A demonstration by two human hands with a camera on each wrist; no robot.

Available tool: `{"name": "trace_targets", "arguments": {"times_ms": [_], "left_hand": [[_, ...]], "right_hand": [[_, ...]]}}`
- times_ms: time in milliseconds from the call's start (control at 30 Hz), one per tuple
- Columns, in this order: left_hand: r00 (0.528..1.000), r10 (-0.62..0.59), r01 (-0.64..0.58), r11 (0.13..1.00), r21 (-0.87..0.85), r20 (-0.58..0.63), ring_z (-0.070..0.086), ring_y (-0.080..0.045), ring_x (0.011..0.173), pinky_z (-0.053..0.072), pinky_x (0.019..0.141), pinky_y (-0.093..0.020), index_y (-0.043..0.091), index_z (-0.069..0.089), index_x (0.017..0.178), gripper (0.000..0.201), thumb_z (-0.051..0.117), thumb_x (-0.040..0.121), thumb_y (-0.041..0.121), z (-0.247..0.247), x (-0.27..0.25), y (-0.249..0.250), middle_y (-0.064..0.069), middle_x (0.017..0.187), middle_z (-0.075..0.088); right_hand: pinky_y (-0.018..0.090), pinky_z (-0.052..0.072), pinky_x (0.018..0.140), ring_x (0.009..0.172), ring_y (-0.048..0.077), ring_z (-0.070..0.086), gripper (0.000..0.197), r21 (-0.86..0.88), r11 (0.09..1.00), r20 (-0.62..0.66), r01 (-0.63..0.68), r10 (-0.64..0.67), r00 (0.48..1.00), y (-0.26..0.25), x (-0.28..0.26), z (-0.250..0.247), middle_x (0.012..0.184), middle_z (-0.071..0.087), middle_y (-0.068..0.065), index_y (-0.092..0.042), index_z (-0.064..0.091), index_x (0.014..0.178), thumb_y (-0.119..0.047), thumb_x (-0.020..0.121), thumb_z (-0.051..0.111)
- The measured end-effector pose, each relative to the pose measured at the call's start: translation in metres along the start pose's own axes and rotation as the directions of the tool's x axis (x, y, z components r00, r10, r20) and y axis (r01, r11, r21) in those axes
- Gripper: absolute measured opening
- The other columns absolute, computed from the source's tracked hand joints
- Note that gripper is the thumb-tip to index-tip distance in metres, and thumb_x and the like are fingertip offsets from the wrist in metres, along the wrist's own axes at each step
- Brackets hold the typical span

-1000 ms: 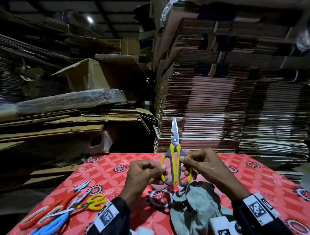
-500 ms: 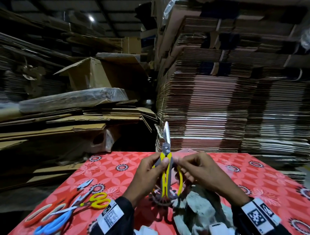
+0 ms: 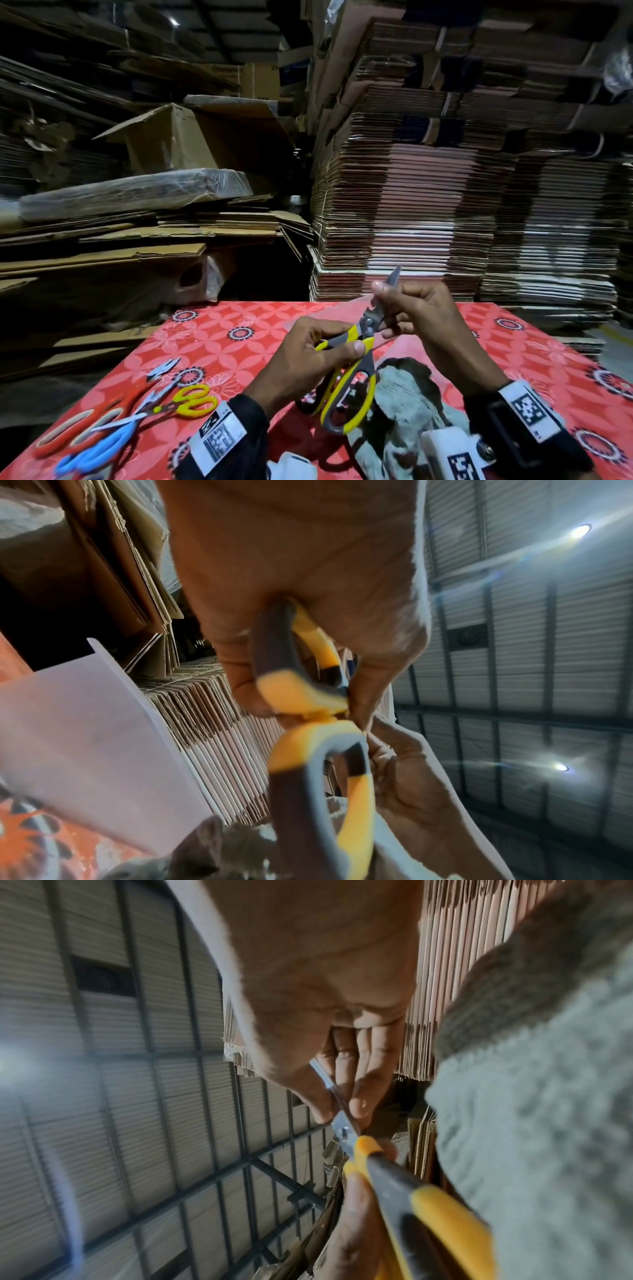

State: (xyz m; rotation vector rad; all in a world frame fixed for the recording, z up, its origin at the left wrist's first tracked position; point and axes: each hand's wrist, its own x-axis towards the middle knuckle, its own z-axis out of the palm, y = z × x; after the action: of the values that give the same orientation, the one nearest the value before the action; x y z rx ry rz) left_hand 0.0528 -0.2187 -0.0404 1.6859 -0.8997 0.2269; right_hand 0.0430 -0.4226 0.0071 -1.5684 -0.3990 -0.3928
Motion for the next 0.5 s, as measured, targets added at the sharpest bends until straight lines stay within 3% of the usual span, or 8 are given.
{"name": "trace_targets", "arguments": {"times_ms": [100,200,300,333,400,467,500], "left_hand": [[1.0,0.001,0.0,0.999,-0.035,0.016,0.052,0.005,0.058,0.041,0.06,-0.013,0.011,0.08,0.092,0.012,0.07,0.097,0.014,0.0,-0.001,0.002,0.019,0.062,0.061],[1.0,0.023,-0.023,0.999,-0.047,0.007,0.047,-0.002,0.054,0.039,0.057,-0.016,0.017,0.08,0.085,0.013,0.073,0.095,0.022,0.001,0.0,0.003,0.011,0.062,0.056],[0.997,0.067,-0.069,0.997,-0.041,-0.04,0.04,-0.004,0.051,0.034,0.053,-0.016,0.03,0.073,0.068,0.027,0.072,0.095,0.026,-0.001,0.002,0.0,0.013,0.057,0.048],[0.995,0.073,-0.076,0.996,-0.043,-0.075,0.038,-0.003,0.05,0.032,0.051,-0.016,0.029,0.071,0.065,0.029,0.069,0.094,0.027,-0.001,0.004,0.0,0.014,0.056,0.046],[0.984,0.04,-0.054,0.996,-0.074,-0.176,0.036,-0.003,0.048,0.03,0.048,-0.018,0.017,0.076,0.07,0.028,0.067,0.092,0.032,-0.001,0.005,-0.002,0.013,0.054,0.045],[0.963,-0.014,-0.018,0.993,-0.118,-0.27,0.033,-0.005,0.047,0.027,0.046,-0.02,-0.002,0.07,0.073,0.047,0.067,0.09,0.042,-0.002,0.007,-0.006,0.007,0.053,0.041],[0.953,-0.039,-0.003,0.99,-0.138,-0.3,0.032,-0.007,0.048,0.026,0.046,-0.021,-0.004,0.064,0.07,0.055,0.067,0.088,0.048,-0.002,0.008,-0.009,0.003,0.054,0.039]], "right_hand": [[0.029,0.054,0.046,0.051,0.03,0.068,0.048,0.025,1.0,-0.046,-0.015,0.016,0.999,0.0,0.001,-0.001,0.063,0.066,0.024,0.01,0.071,0.07,-0.034,0.091,0.07],[0.03,0.053,0.045,0.05,0.033,0.067,0.072,0.041,0.999,-0.068,-0.018,0.021,0.997,0.001,0.003,-0.002,0.062,0.064,0.027,0.025,0.06,0.08,-0.043,0.1,0.057],[0.031,0.055,0.048,0.053,0.03,0.068,0.079,0.073,0.993,-0.004,-0.097,0.097,0.995,-0.006,0.001,0.002,0.067,0.065,0.027,0.014,0.065,0.084,-0.06,0.098,0.044],[0.032,0.057,0.05,0.056,0.029,0.069,0.078,0.068,0.988,0.053,-0.141,0.137,0.989,-0.009,-0.001,0.003,0.07,0.066,0.026,0.011,0.067,0.087,-0.063,0.097,0.045],[0.033,0.059,0.055,0.062,0.026,0.069,0.066,-0.03,0.981,0.207,-0.192,0.194,0.959,-0.015,-0.008,0.005,0.076,0.07,0.02,0.003,0.073,0.094,-0.062,0.09,0.065],[0.03,0.057,0.056,0.061,0.02,0.068,0.046,-0.178,0.969,0.32,-0.172,0.222,0.921,-0.022,-0.02,0.009,0.075,0.071,0.012,-0.015,0.077,0.104,-0.049,0.075,0.088],[0.029,0.056,0.057,0.061,0.019,0.067,0.047,-0.226,0.962,0.346,-0.155,0.228,0.91,-0.024,-0.025,0.012,0.073,0.07,0.01,-0.021,0.075,0.111,-0.038,0.071,0.093]]}}
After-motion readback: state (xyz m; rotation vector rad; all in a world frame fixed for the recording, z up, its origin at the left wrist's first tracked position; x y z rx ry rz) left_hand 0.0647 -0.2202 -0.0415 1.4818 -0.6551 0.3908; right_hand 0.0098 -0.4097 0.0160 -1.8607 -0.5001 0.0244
